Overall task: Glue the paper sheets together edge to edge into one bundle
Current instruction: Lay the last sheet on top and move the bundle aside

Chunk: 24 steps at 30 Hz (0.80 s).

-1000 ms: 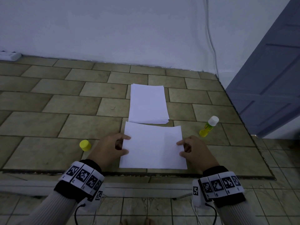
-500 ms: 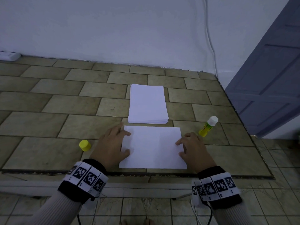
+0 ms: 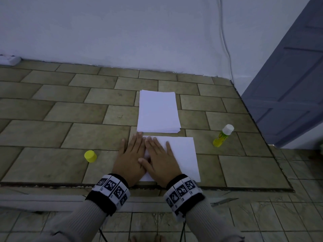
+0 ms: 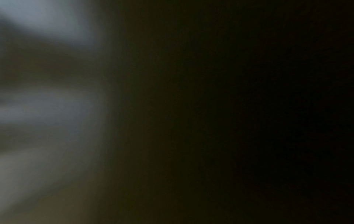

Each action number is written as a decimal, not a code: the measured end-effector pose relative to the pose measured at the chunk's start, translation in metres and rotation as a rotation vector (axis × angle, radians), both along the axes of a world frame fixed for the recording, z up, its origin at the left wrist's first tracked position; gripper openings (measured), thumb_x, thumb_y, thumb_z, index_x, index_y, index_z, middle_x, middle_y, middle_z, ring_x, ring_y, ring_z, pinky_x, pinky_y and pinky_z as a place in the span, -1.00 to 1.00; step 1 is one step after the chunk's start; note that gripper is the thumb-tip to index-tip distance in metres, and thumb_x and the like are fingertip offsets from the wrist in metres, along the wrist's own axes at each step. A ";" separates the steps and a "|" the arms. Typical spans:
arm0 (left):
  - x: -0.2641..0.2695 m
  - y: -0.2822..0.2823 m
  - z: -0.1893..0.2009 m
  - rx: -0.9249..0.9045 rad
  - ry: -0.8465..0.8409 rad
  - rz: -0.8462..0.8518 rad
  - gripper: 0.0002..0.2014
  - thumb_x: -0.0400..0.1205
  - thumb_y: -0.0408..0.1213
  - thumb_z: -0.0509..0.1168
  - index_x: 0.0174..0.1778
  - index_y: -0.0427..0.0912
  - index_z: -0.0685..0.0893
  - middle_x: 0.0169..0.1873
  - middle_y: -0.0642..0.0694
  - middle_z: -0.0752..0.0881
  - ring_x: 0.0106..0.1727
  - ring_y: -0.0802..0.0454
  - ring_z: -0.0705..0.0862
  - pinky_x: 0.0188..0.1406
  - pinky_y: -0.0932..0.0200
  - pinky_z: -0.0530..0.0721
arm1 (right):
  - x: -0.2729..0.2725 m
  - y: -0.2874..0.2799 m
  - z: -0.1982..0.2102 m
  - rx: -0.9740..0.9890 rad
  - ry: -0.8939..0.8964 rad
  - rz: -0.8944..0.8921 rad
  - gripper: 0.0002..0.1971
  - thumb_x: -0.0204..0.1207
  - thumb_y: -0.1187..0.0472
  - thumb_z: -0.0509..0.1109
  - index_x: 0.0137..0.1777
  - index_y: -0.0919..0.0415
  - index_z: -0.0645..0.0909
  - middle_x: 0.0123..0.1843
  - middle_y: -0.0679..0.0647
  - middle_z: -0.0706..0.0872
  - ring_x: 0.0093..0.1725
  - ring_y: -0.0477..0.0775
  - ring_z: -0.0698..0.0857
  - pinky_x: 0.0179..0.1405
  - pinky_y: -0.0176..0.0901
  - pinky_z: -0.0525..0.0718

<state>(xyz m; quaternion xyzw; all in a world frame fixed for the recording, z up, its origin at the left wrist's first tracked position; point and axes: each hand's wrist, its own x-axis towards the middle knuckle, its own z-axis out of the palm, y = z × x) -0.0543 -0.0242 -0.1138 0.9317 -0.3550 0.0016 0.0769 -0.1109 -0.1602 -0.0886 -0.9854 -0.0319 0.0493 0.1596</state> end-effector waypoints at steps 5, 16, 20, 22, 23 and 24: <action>0.000 -0.001 -0.001 0.011 -0.015 0.055 -0.26 0.75 0.14 -0.28 0.57 -0.36 0.39 0.59 -0.30 0.36 0.60 -0.22 0.35 0.56 -0.23 0.07 | -0.013 -0.047 -0.008 -0.103 -0.046 -0.169 0.02 0.36 -0.44 -0.64 0.70 0.14 -0.05 0.73 0.01 0.00 0.70 -0.06 -0.05 0.63 0.13 -0.27; 0.000 -0.004 -0.002 0.000 -0.031 0.073 -0.29 0.71 0.12 -0.20 0.59 -0.35 0.38 0.60 -0.28 0.35 0.61 -0.24 0.34 0.54 -0.34 0.24 | -0.019 -0.043 0.003 -0.153 -0.064 -0.277 -0.03 0.45 -0.37 -0.61 0.69 0.22 0.00 0.72 0.13 0.03 0.71 0.12 -0.03 0.56 0.26 -0.40; 0.001 -0.002 -0.004 -0.009 -0.029 0.032 -0.31 0.74 0.07 -0.24 0.56 -0.38 0.41 0.59 -0.31 0.36 0.59 -0.28 0.37 0.54 -0.32 0.16 | -0.007 -0.009 -0.003 -0.006 -0.061 -0.025 -0.03 0.44 -0.36 -0.62 0.69 0.18 0.01 0.73 0.06 0.00 0.71 0.00 -0.10 0.65 0.25 -0.21; 0.002 -0.002 -0.005 0.002 -0.029 0.028 -0.28 0.76 0.07 -0.32 0.54 -0.38 0.43 0.58 -0.32 0.37 0.58 -0.28 0.38 0.50 -0.30 0.12 | -0.006 -0.010 -0.008 -0.012 -0.062 0.012 -0.05 0.50 -0.35 -0.60 0.68 0.19 0.10 0.71 0.06 0.07 0.70 0.00 -0.03 0.65 0.27 -0.14; 0.002 -0.002 -0.005 0.008 -0.030 0.033 -0.26 0.75 0.08 -0.33 0.55 -0.38 0.43 0.58 -0.32 0.37 0.58 -0.27 0.38 0.50 -0.30 0.13 | -0.007 -0.013 -0.010 -0.024 -0.056 0.023 -0.07 0.52 -0.36 -0.57 0.67 0.18 0.12 0.71 0.06 0.09 0.70 0.01 0.00 0.66 0.26 -0.11; 0.002 -0.002 -0.005 0.013 -0.030 0.037 -0.27 0.75 0.10 -0.32 0.55 -0.37 0.42 0.58 -0.31 0.37 0.58 -0.26 0.38 0.53 -0.30 0.14 | -0.009 -0.018 -0.012 -0.039 -0.056 0.039 -0.09 0.53 -0.38 -0.52 0.68 0.17 0.12 0.71 0.05 0.09 0.70 0.01 0.01 0.66 0.25 -0.10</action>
